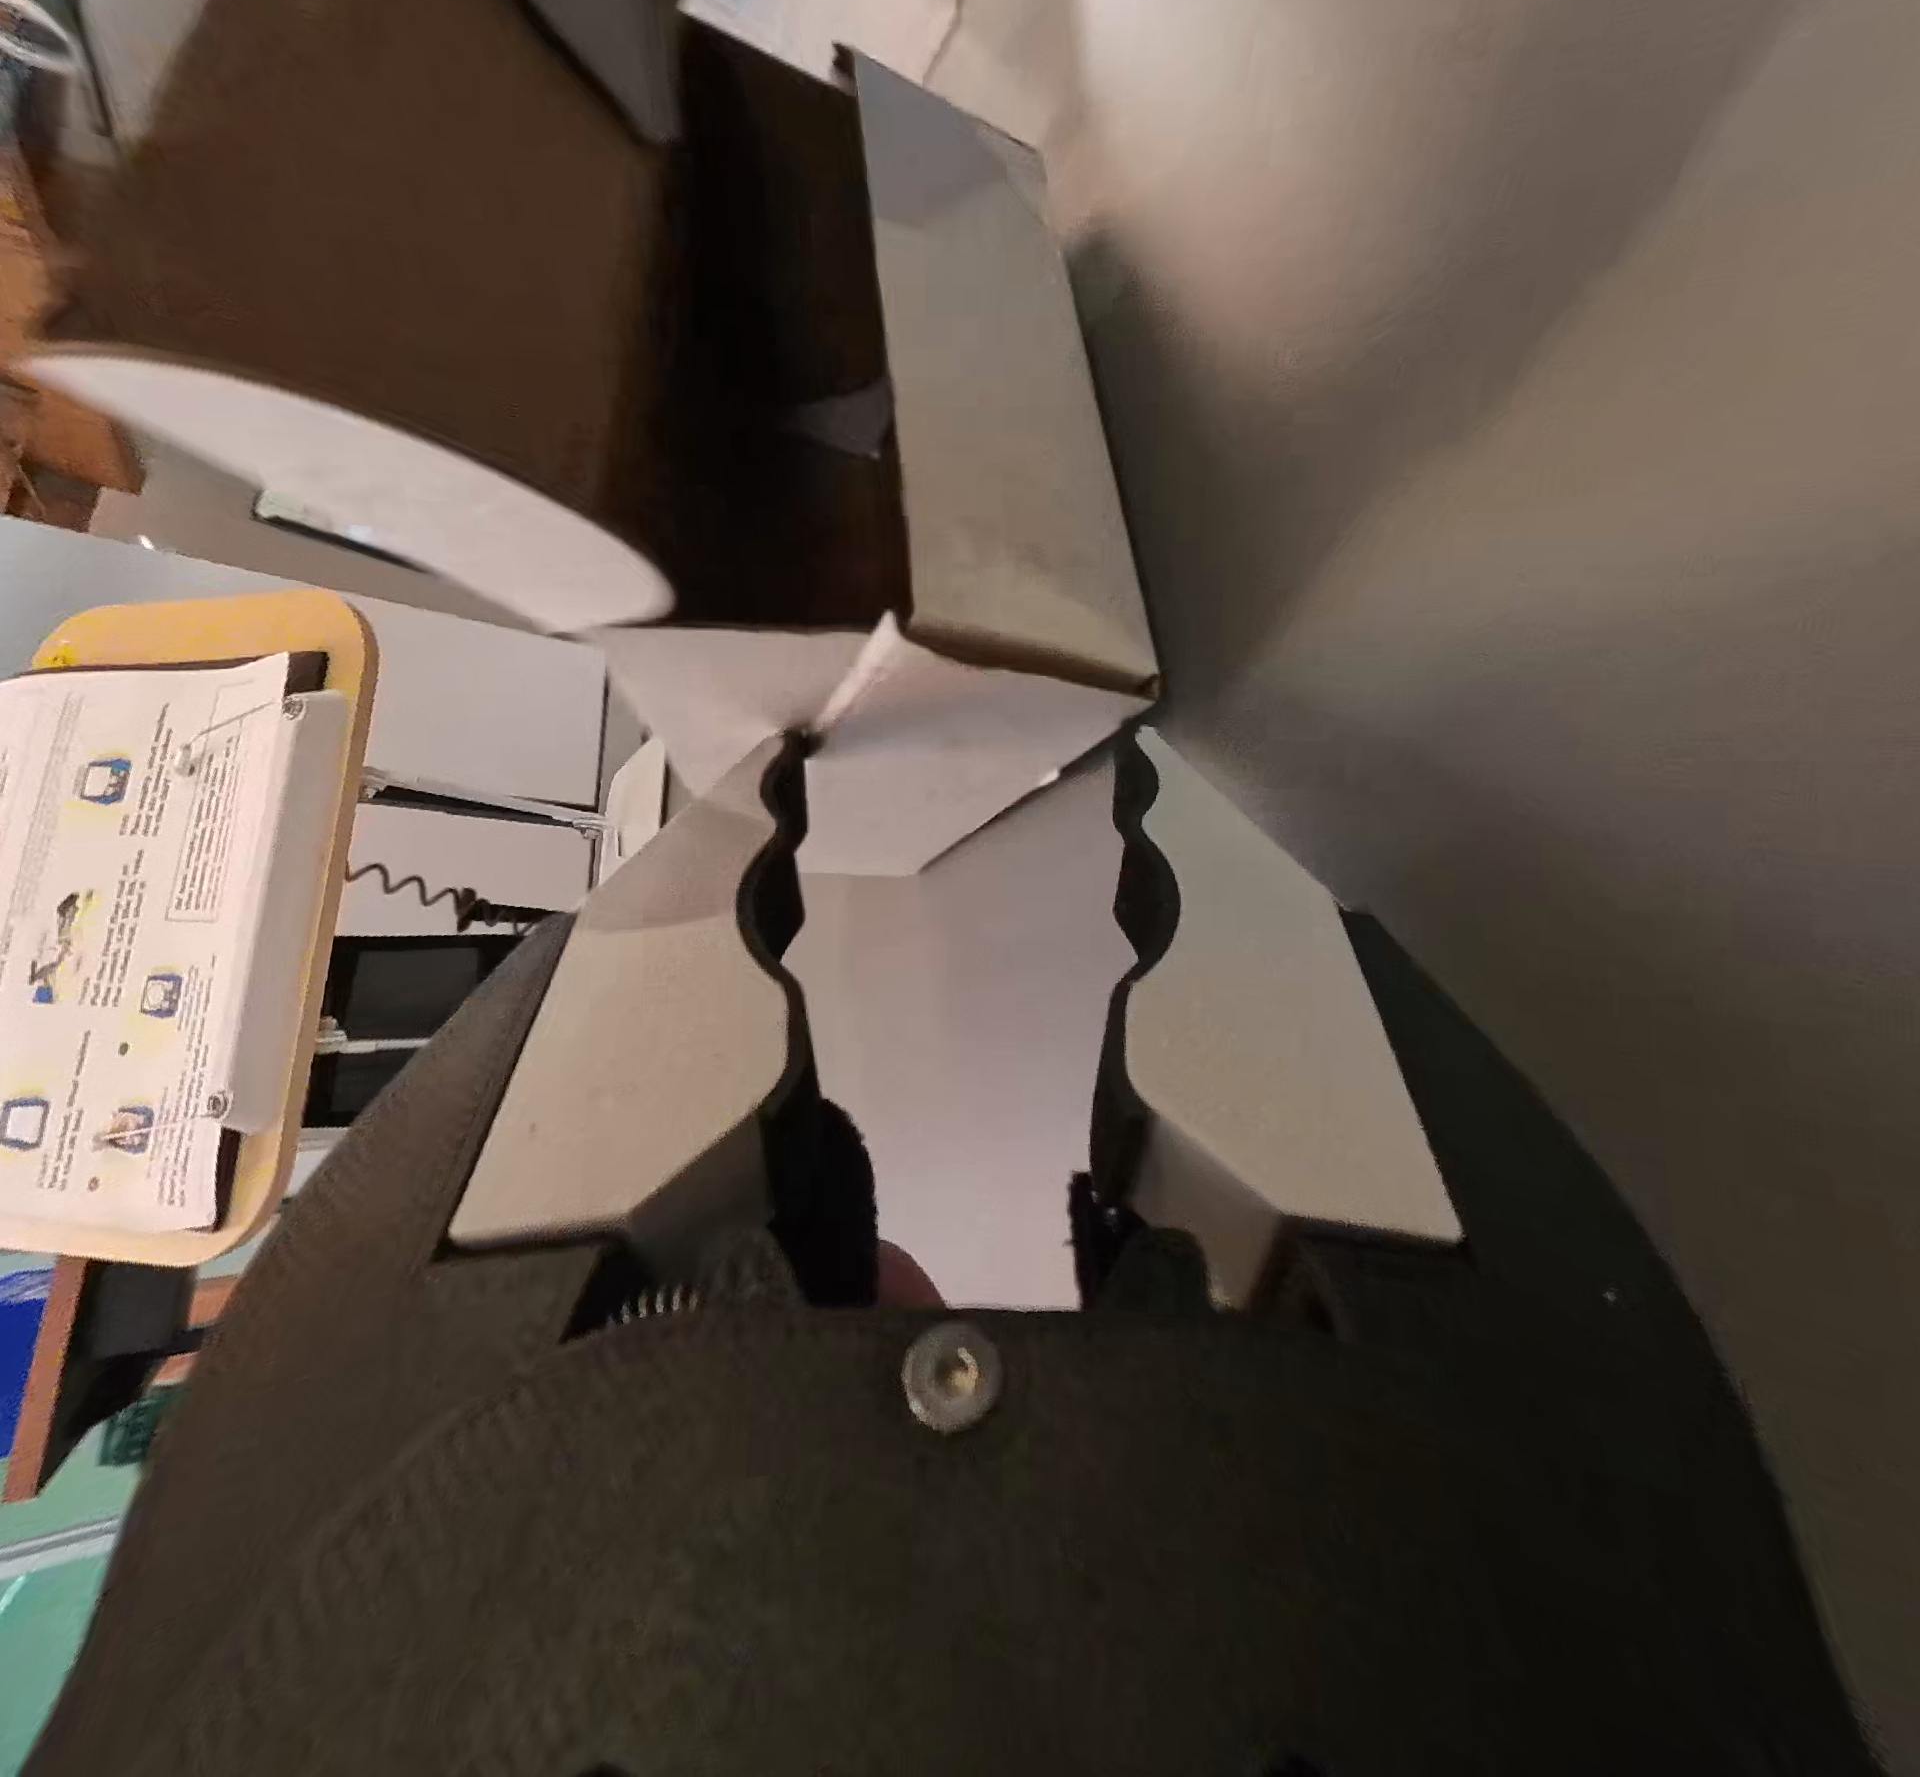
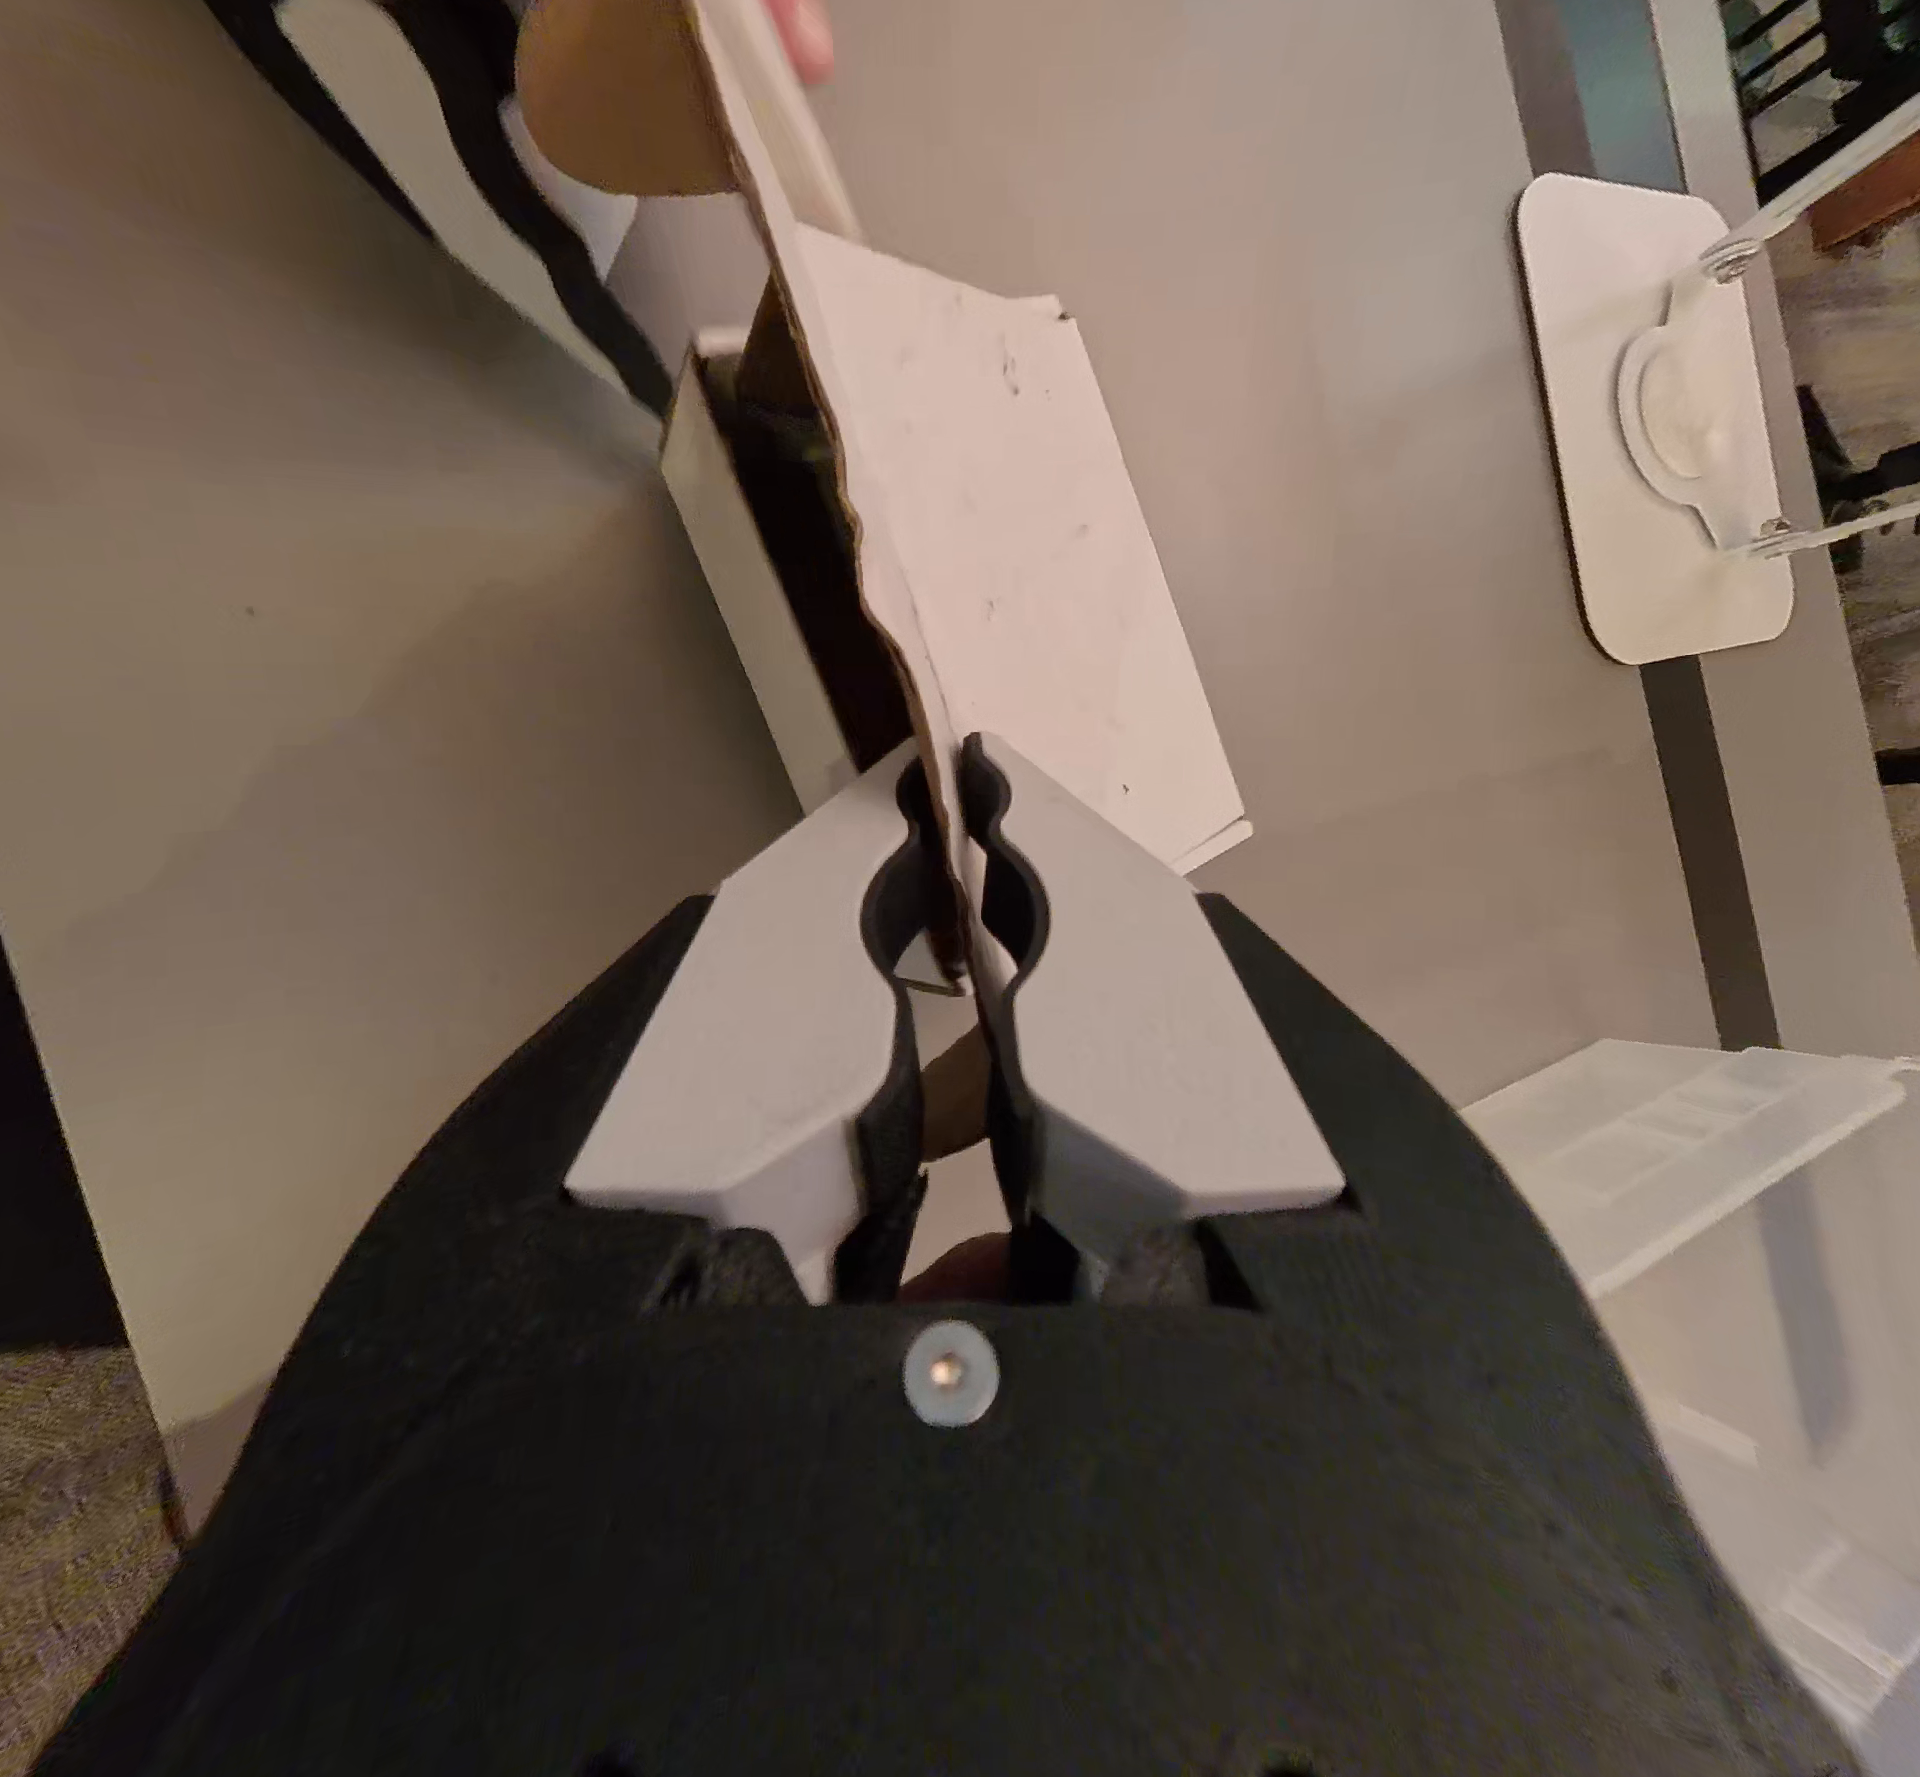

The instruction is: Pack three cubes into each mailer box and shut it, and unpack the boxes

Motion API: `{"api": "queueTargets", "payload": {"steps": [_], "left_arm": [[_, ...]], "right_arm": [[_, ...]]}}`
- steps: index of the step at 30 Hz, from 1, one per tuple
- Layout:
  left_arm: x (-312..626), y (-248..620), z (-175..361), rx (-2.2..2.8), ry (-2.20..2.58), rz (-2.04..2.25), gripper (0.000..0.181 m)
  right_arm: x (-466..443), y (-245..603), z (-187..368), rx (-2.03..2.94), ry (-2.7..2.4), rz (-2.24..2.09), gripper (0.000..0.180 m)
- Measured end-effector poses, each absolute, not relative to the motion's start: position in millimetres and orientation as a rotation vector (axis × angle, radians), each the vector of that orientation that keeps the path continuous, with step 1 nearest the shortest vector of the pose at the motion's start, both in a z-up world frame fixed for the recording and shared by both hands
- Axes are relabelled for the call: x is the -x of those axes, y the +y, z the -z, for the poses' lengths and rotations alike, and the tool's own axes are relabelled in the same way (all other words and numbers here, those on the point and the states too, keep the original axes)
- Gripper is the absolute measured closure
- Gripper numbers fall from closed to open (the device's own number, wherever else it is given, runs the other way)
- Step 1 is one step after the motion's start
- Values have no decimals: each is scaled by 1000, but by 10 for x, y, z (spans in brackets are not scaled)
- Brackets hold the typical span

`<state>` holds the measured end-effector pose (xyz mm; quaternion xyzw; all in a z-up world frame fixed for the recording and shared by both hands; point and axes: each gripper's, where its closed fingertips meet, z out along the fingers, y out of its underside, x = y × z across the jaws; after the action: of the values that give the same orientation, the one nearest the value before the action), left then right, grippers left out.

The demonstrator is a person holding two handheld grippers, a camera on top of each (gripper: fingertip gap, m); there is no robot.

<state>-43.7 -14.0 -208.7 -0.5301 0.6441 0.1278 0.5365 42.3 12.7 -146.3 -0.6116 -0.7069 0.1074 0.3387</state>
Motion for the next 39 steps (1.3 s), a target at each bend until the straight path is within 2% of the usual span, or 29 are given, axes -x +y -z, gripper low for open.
{"api": "queueTargets", "payload": {"steps": [1,8,13,20,25,27,28,31,32,34,39], "left_arm": [[435,-143,2123,1262,1551,-314,124],[439,-91,2099,1285,1575,-312,130],[414,-84,2095,1295,1580,-299,132],[415,-83,2094,1303,1556,-280,132],[429,-83,2097,1307,1553,-256,133],[426,-78,2096,1318,1545,-246,133],[423,-75,2087,1329,1532,-231,134],[432,-80,2090,1337,1540,-236,137],[446,-76,2116,1353,1549,-240,157],[472,-53,2193,1380,1563,-252,156],[441,-35,2171,1402,1548,-246,154]], "right_arm": [[-412,146,1411,1606,-1812,-303,179],[-290,455,1102,1637,-1736,-246,178],[-126,1070,858,1589,-1682,20,178],[29,1827,1361,1625,-1684,295,176],[-32,2036,1835,1761,-1718,299,156],[-14,1941,2057,1834,-1764,171,137],[49,1849,2095,1849,-1757,52,134],[90,1668,2025,1886,-1698,-152,120],[101,1589,1968,1883,-1692,-222,115],[123,1344,1865,1883,-1716,-399,94],[-14,1169,1777,1873,-1762,-356,78]]}}
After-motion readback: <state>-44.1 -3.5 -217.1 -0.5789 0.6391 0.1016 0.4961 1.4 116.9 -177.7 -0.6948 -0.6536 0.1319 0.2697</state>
